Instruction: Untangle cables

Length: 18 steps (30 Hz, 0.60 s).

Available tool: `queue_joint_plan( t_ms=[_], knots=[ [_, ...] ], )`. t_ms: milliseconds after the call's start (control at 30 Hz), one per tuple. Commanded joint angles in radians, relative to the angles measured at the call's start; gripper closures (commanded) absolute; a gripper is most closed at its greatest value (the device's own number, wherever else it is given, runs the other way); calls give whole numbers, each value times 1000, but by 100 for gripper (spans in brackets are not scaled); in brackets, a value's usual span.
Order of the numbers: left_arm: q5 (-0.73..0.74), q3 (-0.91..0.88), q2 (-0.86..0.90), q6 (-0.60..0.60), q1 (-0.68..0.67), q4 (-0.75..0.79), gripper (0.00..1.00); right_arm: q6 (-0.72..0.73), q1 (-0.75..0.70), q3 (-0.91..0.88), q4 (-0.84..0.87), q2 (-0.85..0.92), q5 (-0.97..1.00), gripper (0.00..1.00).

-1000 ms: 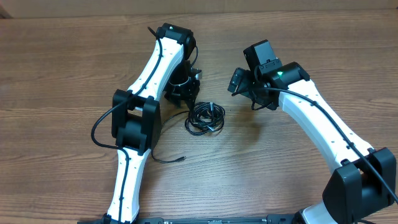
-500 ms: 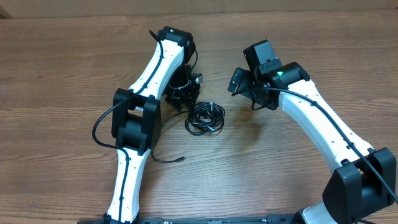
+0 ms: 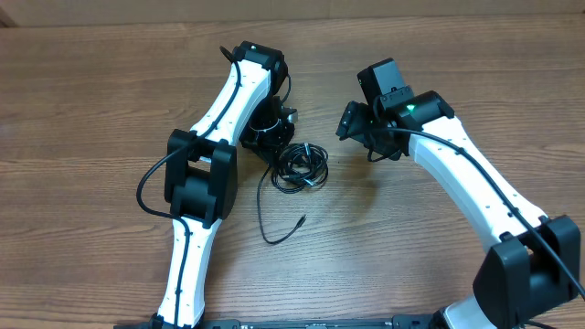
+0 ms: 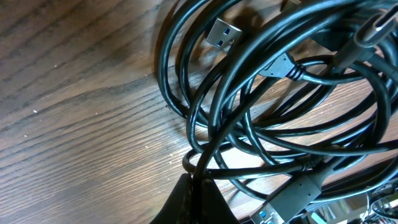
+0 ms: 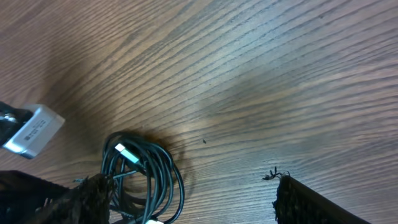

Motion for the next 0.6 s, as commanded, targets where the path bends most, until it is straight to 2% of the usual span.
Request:
queue_joint_plan(
  t_ms=[0,267,567],
  knots=[
    [5,6,6,-32,-8,3,96,-1,11,-7,24,43,-29,17],
    [108,99,-16,-29,-10,-32,96,-80,19,-7,95,88,-164,16],
    [130,237,-75,-74,-14,-45,96,-79,20,-37,111,89,-174,16]
  ],
)
